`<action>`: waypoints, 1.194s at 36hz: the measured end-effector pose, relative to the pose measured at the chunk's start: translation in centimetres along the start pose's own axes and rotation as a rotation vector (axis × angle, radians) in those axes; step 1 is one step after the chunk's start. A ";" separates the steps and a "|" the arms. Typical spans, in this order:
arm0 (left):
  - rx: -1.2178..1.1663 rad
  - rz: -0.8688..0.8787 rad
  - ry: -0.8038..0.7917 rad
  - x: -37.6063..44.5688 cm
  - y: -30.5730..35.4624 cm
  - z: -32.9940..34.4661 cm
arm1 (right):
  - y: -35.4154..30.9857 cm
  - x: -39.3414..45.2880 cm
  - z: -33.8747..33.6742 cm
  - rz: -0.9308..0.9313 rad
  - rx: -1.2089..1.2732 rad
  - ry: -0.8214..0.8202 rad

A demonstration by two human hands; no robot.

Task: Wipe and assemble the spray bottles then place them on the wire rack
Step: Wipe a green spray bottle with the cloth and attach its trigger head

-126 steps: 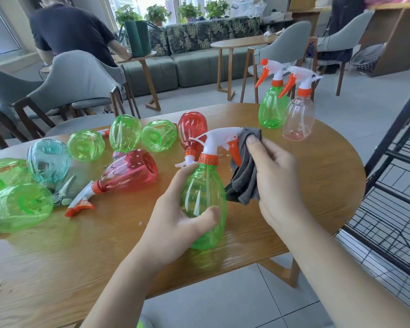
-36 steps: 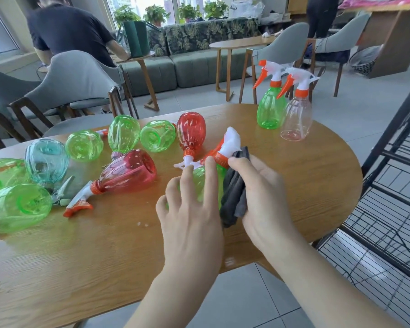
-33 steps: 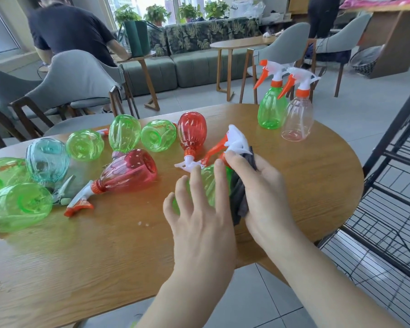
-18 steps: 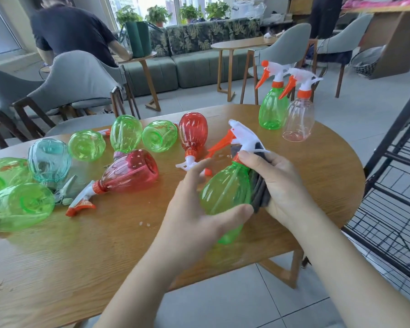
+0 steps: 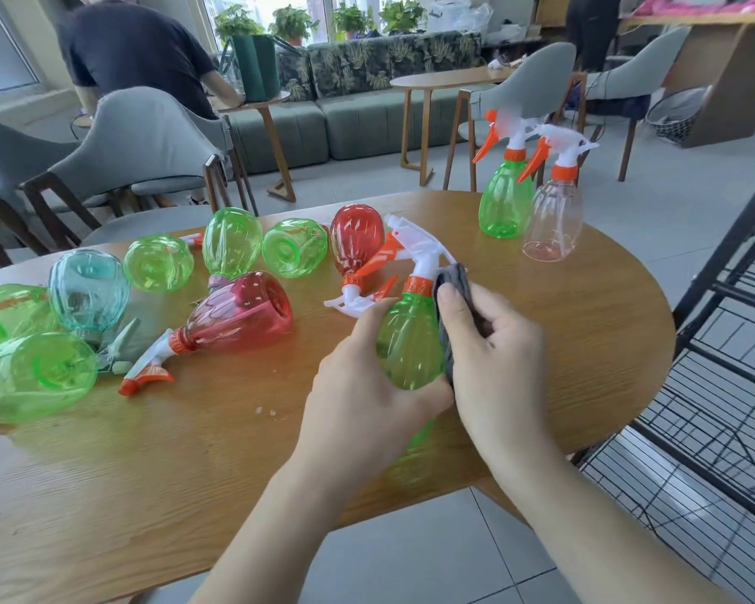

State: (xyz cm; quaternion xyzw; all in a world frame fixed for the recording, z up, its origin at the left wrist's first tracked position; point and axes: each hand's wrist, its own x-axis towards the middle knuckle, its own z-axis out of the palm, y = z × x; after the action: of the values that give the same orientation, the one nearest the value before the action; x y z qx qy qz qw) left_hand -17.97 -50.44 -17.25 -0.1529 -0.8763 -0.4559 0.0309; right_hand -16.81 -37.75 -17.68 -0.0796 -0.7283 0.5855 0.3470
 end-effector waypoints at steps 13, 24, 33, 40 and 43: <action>0.334 0.098 0.007 -1.2 1.7 0.5 | -0.2 0.4 0.5 -0.605 -0.429 0.098; 0.279 0.051 0.045 -0.9 0.8 0.5 | -0.8 1.7 -1.1 -0.531 -0.521 -0.127; 0.320 0.067 0.048 -0.7 0.4 0.2 | -1.1 3.4 -3.0 -0.560 -0.459 0.014; 0.424 0.102 0.058 -1.0 1.0 0.8 | -1.2 5.4 -1.2 -0.683 -0.418 0.162; 0.432 0.090 0.060 -0.9 1.1 0.9 | -0.9 5.5 -0.8 -0.646 -0.432 0.179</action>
State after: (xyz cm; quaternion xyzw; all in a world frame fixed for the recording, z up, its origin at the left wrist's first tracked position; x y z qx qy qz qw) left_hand -16.73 -49.35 -17.12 -0.1683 -0.9445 -0.2602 0.1094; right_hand -20.17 -34.55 -14.50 0.0317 -0.7891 0.2704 0.5506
